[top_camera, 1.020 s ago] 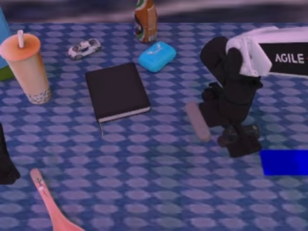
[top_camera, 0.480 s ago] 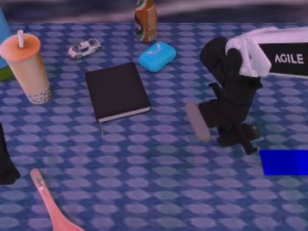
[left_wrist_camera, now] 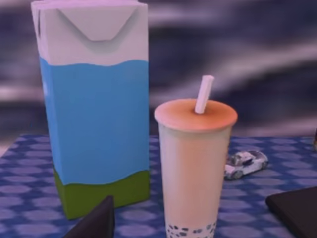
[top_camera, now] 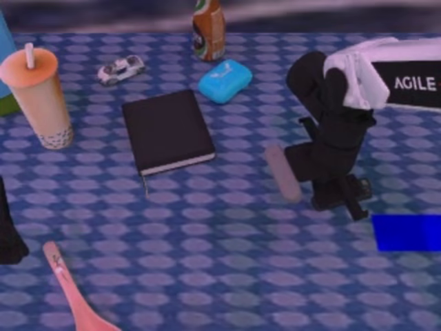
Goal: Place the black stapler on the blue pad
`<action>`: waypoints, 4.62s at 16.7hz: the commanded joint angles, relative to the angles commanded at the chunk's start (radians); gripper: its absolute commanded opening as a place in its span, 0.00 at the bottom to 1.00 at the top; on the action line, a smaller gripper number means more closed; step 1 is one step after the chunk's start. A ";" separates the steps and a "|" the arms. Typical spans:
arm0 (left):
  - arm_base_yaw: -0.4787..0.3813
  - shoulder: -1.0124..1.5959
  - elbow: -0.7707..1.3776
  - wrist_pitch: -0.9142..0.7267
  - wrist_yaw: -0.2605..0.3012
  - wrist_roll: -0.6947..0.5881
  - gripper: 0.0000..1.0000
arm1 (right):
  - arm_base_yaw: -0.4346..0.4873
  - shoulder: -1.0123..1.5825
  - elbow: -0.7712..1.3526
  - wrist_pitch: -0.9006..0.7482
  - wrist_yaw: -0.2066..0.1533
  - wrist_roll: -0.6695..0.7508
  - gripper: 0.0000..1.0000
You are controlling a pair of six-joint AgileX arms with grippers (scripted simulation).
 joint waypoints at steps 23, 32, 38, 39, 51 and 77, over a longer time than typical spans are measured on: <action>0.000 0.000 0.000 0.000 0.000 0.000 1.00 | -0.008 -0.123 0.245 -0.319 0.014 0.095 0.00; 0.000 0.000 0.000 0.000 0.000 0.000 1.00 | -0.120 -0.192 0.229 -0.214 0.077 0.922 0.00; 0.000 0.000 0.000 0.000 0.000 0.000 1.00 | -0.234 -0.262 0.115 -0.203 0.095 1.733 0.00; 0.000 0.000 0.000 0.000 0.000 0.000 1.00 | -0.254 -0.275 0.091 -0.207 0.094 1.862 0.00; 0.000 0.000 0.000 0.000 0.000 0.000 1.00 | -0.436 -0.460 -0.173 -0.284 0.015 2.888 0.00; 0.000 0.000 0.000 0.000 0.000 0.000 1.00 | -0.382 -0.351 -0.444 0.087 0.001 3.033 0.23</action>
